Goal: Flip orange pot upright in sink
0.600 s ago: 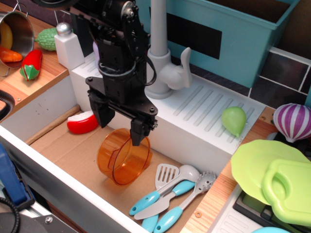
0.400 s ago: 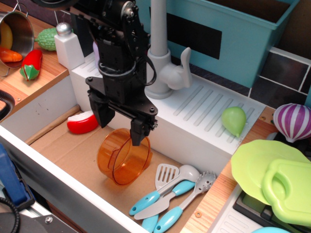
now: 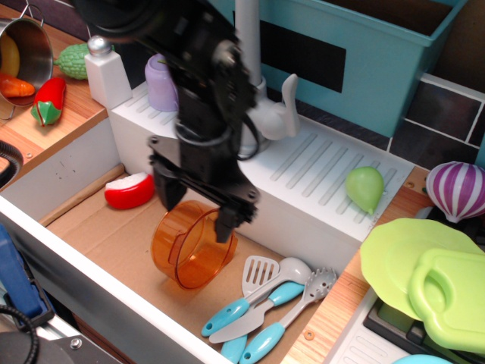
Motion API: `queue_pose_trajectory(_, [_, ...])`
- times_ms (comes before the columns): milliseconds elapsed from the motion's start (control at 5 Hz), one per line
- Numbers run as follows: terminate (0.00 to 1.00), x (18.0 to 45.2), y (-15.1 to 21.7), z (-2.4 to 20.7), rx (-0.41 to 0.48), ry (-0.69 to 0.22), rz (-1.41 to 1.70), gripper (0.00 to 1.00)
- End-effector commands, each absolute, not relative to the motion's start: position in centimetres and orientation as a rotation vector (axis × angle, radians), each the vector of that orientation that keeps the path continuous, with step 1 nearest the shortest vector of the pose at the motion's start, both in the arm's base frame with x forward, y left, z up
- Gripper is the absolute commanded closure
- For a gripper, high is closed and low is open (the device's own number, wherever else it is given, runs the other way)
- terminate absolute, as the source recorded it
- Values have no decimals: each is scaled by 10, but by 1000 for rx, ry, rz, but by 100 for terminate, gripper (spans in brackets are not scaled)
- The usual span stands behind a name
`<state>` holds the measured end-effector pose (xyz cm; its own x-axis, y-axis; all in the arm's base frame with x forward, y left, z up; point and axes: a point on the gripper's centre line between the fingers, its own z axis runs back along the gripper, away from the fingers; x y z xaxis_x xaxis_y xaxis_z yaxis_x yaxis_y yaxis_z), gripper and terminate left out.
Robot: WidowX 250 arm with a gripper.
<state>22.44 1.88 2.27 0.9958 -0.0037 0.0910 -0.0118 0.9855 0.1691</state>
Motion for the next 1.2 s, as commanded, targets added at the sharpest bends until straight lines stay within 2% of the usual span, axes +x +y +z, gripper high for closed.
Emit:
queue_pose_trajectory(0, [0,232,16,20,240,-128,-43,0])
queue_pose_trajectory(200, [0,233,18,15,329,-117,-97,0])
queue_pose_trajectory(600, [0,237,21,8,399,-124,-152,0])
queue_pose_trajectory(1000, [0,237,31,-4,431,-161,-167,0])
